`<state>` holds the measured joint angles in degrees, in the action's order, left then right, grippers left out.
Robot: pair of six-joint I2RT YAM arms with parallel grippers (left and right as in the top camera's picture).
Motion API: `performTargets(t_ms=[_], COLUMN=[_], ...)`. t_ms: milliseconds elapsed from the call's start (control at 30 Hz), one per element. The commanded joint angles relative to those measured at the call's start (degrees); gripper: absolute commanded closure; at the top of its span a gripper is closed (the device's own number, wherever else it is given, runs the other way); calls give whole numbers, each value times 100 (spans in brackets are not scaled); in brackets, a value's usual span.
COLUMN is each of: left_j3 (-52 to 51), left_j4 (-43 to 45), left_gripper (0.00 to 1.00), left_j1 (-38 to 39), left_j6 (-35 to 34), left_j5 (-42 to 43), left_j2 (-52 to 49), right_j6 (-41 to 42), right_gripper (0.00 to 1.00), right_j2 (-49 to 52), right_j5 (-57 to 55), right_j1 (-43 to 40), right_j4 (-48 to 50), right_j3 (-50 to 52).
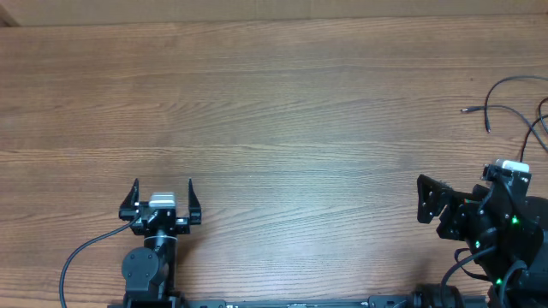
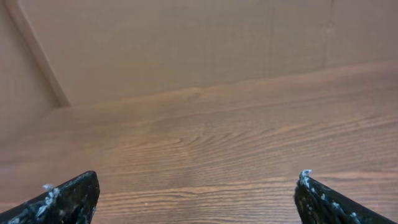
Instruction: Untangle cables
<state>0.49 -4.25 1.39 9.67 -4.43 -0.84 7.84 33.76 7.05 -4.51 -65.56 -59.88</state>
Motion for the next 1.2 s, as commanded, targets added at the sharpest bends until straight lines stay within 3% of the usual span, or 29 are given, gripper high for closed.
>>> performTargets(t_ms=[0,333,1167], left_j3=[-22,-24,-22], left_j4=[-9,26,24], left_gripper=[0,1,0], left_j1=[-28,-28,-28], left_j6=[269,-1314,-1202], left_j5=[164,-173,-83], left_j2=[66,66,59], right_j6=[-83,-83,-83], right_gripper=[0,0,0], right_j2=[-22,-22,-22], right_j5=[-33,-33,-33], right_j1=[0,0,0], right_j4=[26,24,26], right_j3=[15,15,15])
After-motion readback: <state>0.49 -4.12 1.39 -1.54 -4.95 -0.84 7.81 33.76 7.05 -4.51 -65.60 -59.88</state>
